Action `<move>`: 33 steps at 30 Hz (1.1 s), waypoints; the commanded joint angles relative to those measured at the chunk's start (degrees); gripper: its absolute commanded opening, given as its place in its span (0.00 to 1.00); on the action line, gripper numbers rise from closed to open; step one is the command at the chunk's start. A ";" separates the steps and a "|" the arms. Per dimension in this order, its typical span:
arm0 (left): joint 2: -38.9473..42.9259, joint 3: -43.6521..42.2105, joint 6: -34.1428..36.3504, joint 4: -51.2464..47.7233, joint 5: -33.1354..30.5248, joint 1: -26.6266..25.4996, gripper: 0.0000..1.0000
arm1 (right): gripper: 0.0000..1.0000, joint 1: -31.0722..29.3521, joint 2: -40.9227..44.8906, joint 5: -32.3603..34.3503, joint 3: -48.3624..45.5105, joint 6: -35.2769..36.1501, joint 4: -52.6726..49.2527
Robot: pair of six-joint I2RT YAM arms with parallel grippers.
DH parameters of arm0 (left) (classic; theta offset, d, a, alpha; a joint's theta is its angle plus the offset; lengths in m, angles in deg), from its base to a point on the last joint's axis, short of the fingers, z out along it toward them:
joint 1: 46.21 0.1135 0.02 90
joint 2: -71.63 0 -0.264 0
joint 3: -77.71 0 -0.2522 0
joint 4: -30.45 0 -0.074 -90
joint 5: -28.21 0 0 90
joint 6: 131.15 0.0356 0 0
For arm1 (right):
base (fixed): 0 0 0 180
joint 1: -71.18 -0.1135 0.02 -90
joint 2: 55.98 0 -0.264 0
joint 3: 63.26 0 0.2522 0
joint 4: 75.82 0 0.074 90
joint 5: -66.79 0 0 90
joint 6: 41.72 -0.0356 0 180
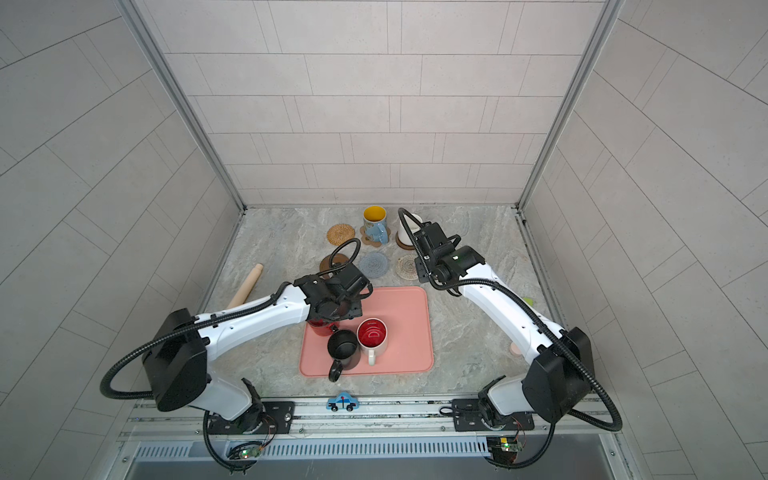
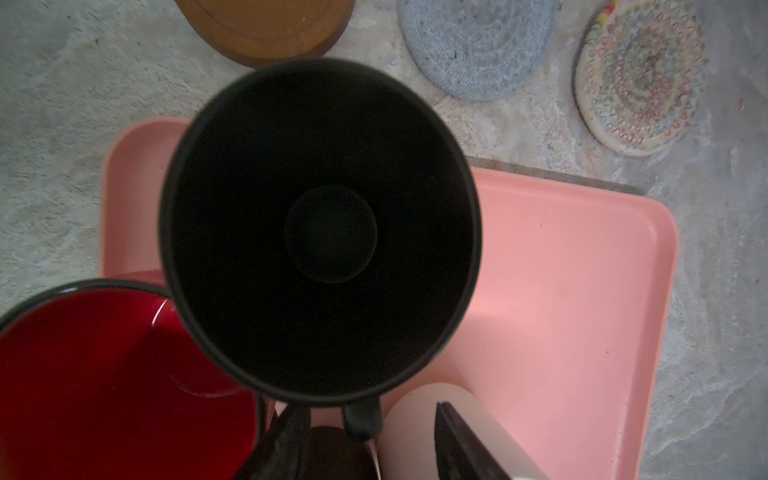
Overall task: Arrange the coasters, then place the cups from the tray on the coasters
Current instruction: 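Move the left gripper over the black mug while the right arm draws back, then lower the left gripper onto the black mug rim and close it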
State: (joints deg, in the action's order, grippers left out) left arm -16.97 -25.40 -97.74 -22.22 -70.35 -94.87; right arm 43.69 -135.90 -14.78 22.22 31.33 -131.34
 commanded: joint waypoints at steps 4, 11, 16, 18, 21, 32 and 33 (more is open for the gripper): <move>-1.56 1.21 -0.89 0.41 -0.57 -0.11 0.52 | 0.43 -0.17 1.43 1.33 -0.36 -0.10 -0.49; -2.82 1.53 -1.23 0.36 -1.55 0.32 0.47 | 0.43 -0.18 1.32 1.34 -0.19 -0.01 -0.58; -3.77 1.73 -1.23 0.21 -2.00 0.81 0.43 | 0.43 -0.20 0.98 1.37 0.17 0.02 -0.85; -3.86 1.63 -1.15 0.20 -2.33 0.90 0.41 | 0.43 -0.14 0.97 1.37 0.17 0.02 -0.89; -3.86 1.42 -1.06 0.09 -3.34 1.20 0.37 | 0.43 -0.13 1.16 1.51 0.17 0.02 -0.96; -3.77 1.05 0.08 0.26 -4.05 2.91 0.29 | 0.43 -0.14 1.49 2.03 0.26 0.15 -1.39; -3.76 0.99 0.22 0.18 -4.14 2.96 0.28 | 0.43 -0.15 1.49 2.08 0.26 0.16 -1.40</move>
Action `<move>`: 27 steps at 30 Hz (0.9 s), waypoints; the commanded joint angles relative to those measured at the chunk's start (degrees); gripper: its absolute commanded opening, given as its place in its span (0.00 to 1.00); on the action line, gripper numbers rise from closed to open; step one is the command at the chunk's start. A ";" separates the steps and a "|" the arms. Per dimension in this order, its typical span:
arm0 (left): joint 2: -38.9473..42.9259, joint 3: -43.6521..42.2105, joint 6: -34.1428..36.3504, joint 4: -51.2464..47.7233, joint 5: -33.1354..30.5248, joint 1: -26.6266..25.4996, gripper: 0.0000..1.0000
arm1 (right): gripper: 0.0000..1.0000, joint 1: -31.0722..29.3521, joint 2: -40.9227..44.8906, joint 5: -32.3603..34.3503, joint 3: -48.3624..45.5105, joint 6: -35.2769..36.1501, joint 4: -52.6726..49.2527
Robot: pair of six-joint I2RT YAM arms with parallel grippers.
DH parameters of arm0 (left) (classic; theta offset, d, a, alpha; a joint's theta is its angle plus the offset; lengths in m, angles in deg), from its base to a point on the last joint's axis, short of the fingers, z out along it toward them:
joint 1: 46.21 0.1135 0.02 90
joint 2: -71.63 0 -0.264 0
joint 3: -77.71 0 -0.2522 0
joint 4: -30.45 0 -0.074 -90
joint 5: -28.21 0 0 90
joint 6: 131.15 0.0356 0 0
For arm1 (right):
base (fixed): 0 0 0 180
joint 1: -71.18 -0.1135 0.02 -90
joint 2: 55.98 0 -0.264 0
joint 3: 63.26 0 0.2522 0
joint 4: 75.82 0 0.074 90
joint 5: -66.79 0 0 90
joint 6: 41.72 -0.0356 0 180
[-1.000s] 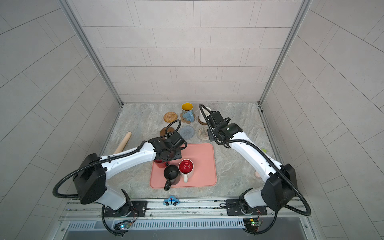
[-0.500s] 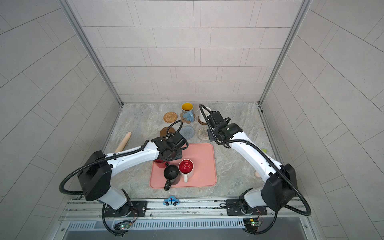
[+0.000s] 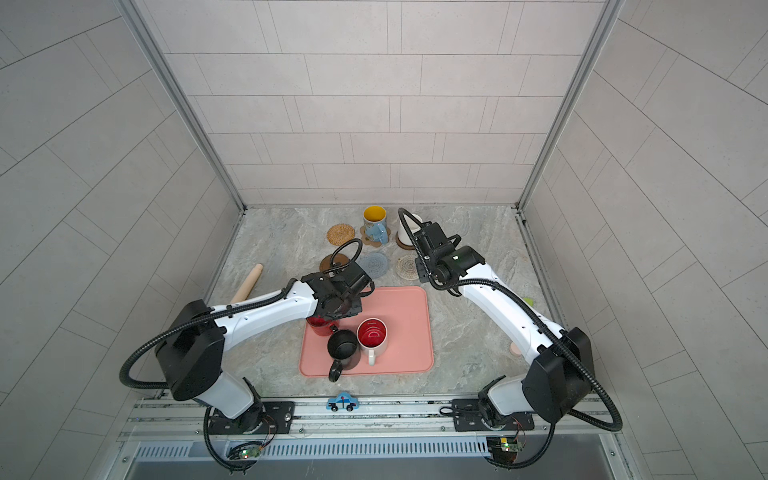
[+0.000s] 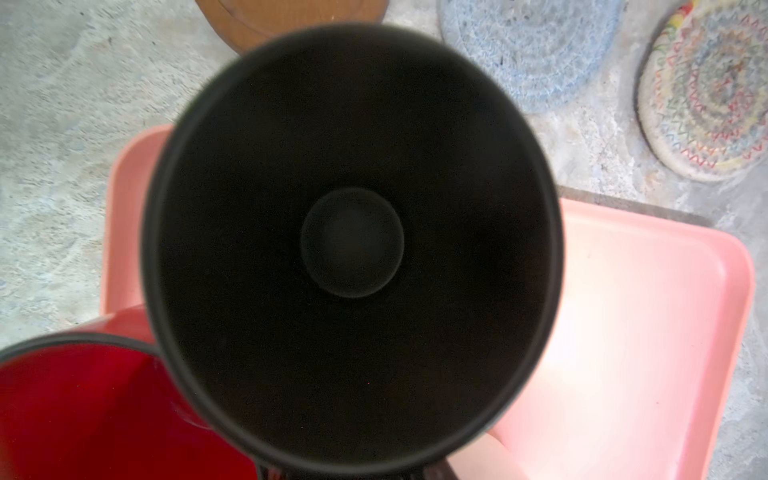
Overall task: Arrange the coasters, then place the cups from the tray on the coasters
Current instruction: 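Lower the left gripper onto the black mug rim and close it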
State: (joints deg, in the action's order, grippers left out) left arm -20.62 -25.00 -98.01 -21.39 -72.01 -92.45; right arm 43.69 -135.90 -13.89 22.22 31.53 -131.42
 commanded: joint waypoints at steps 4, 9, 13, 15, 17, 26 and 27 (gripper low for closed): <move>-0.38 0.64 1.29 -0.67 -2.62 0.88 0.28 | 0.43 -0.19 1.61 1.40 0.24 -0.04 -1.50; -1.08 0.68 2.09 -0.05 -1.91 1.06 0.25 | 0.43 -0.13 1.77 1.58 0.17 -0.14 -1.81; -1.36 0.74 2.50 0.28 -1.71 1.22 0.22 | 0.43 -0.17 2.12 1.85 0.17 -0.21 -1.96; -1.31 0.80 2.75 0.51 -1.73 1.28 0.20 | 0.43 -0.13 2.24 1.94 0.17 -0.21 -1.93; -1.13 0.79 2.98 0.71 -1.82 1.24 0.18 | 0.43 -0.12 2.42 2.14 0.17 -0.23 -1.95; -0.70 0.55 3.69 2.16 -1.71 1.33 0.13 | 0.43 -0.17 2.57 2.41 0.23 -0.10 -2.68; -0.57 0.51 3.73 2.31 -1.80 1.37 0.13 | 0.43 -0.20 2.44 2.46 0.54 -0.14 -3.03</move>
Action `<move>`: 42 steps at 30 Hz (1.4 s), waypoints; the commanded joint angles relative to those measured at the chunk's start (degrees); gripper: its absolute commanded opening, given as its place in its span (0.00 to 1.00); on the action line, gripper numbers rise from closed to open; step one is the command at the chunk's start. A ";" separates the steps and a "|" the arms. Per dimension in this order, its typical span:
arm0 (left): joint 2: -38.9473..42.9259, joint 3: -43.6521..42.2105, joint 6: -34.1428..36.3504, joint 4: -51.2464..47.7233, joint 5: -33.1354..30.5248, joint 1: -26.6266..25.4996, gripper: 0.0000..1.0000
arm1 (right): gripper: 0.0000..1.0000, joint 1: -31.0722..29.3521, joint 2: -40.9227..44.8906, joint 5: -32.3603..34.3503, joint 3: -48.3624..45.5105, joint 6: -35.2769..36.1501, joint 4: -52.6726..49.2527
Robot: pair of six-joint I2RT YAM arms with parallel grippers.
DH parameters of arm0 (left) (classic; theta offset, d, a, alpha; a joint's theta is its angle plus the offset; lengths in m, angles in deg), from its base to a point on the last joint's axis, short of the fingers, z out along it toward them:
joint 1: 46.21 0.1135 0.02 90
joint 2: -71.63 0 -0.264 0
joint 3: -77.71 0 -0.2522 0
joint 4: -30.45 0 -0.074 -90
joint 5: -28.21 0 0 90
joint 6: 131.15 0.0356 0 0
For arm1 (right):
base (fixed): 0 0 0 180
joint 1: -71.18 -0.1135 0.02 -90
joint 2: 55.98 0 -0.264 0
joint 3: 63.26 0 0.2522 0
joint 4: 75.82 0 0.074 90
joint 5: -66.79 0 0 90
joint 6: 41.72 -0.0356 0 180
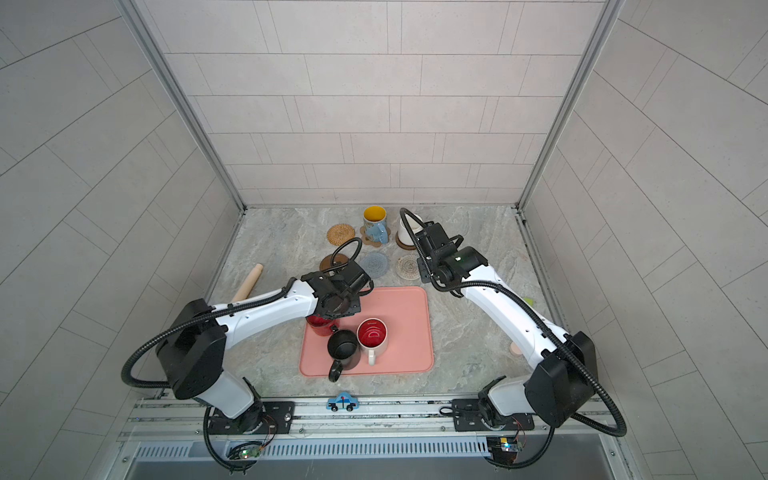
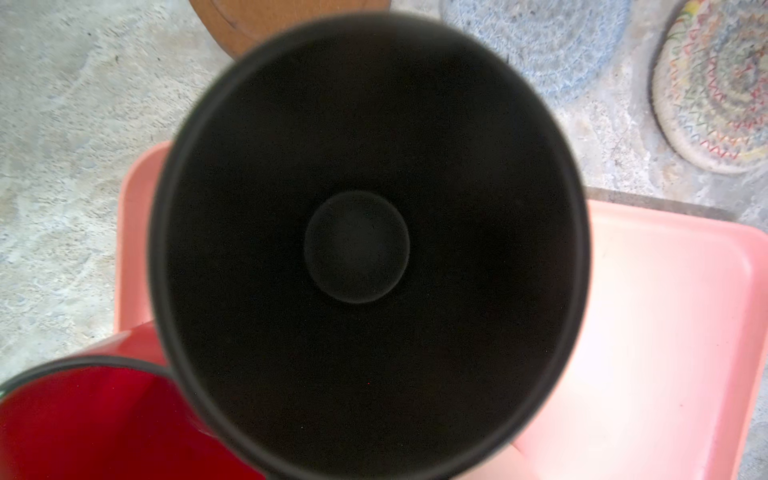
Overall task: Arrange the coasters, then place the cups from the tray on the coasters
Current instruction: 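Lower the left gripper onto the black mug rim and close it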
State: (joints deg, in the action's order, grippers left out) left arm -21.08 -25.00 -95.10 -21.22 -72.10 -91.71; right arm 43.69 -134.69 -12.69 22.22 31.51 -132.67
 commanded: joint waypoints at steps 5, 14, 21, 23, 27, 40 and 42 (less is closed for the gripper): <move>0.15 1.21 1.70 1.94 -2.21 0.84 0.13 | 0.43 -0.14 2.15 1.72 0.18 -0.38 -1.98; 1.12 2.06 2.66 1.70 -3.36 1.20 0.11 | 0.43 -0.06 3.66 3.32 -0.67 0.11 -2.86; 2.50 2.86 3.41 0.84 -4.70 1.72 0.10 | 0.43 0.13 4.96 4.27 -0.80 0.30 -2.71; 2.87 2.87 3.33 0.73 -4.97 1.85 0.10 | 0.44 0.17 4.98 4.17 -0.97 0.33 -2.68; 3.34 2.96 3.48 0.73 -5.43 2.24 0.10 | 0.44 0.16 5.14 4.20 -1.23 0.17 -2.79; 2.53 5.65 5.07 1.45 -5.92 3.65 0.09 | 0.44 0.21 5.21 4.32 -1.41 0.22 -2.78; 2.56 5.83 5.56 1.76 -5.91 3.75 0.08 | 0.44 0.17 5.11 4.33 -1.41 0.16 -2.70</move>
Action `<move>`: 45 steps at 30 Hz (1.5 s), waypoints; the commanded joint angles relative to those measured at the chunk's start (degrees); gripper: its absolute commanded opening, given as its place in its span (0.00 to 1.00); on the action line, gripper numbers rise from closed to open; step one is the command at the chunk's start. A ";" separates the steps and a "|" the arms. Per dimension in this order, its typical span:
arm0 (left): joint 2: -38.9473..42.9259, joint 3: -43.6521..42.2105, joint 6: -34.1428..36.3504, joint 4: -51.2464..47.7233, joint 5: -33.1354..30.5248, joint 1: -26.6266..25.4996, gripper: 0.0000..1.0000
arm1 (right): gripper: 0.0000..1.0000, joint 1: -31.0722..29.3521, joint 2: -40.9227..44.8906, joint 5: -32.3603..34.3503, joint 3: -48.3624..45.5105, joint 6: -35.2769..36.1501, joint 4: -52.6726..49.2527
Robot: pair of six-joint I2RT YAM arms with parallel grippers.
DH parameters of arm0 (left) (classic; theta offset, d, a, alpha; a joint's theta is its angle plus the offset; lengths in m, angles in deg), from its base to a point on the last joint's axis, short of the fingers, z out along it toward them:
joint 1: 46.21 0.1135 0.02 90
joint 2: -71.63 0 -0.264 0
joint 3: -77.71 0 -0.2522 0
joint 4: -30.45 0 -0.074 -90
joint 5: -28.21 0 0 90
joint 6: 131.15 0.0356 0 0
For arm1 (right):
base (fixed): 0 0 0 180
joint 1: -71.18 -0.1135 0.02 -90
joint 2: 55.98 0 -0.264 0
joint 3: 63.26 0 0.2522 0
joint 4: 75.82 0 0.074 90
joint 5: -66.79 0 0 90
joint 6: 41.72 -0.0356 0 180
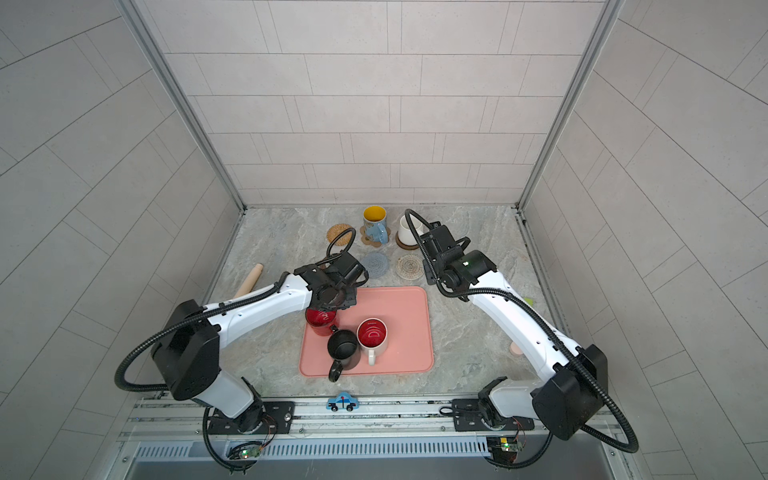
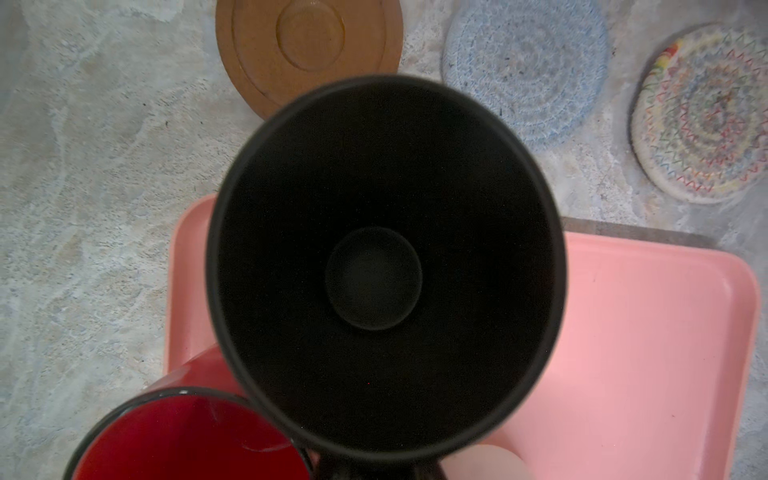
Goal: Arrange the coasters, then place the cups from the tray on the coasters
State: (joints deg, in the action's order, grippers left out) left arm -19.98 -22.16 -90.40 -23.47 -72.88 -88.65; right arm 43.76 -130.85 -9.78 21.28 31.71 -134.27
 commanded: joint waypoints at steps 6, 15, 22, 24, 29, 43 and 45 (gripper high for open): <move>1.60 3.44 1.44 4.23 -5.80 0.78 0.08 | 0.44 0.22 0.96 1.25 -0.47 -0.11 -1.11; 1.49 4.32 2.18 4.81 -6.54 0.78 0.08 | 0.44 0.19 1.29 1.03 -0.64 -0.45 -1.34; 2.06 4.77 3.02 5.82 -8.06 0.89 0.06 | 0.44 0.19 1.65 1.05 -0.56 -0.56 -1.57; 2.14 4.76 3.28 6.06 -8.83 0.97 0.06 | 0.44 0.09 1.67 1.04 -0.56 -0.56 -1.59; 2.71 4.87 4.20 7.43 -10.31 1.78 0.06 | 0.44 0.19 1.77 1.05 -0.56 -0.57 -1.63; 1.71 1.26 2.25 8.03 -2.90 2.37 0.06 | 0.44 0.13 1.84 1.17 -0.66 -0.96 -1.79; 1.97 0.07 1.72 8.43 -2.92 1.97 0.05 | 0.44 0.15 1.92 1.20 -0.81 -0.99 -1.86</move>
State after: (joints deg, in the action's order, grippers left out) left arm -19.59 -20.81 -86.73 -17.90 -74.87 -86.48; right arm 43.87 -130.83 -9.67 21.28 31.51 -134.88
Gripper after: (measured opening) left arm 0.163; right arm 0.438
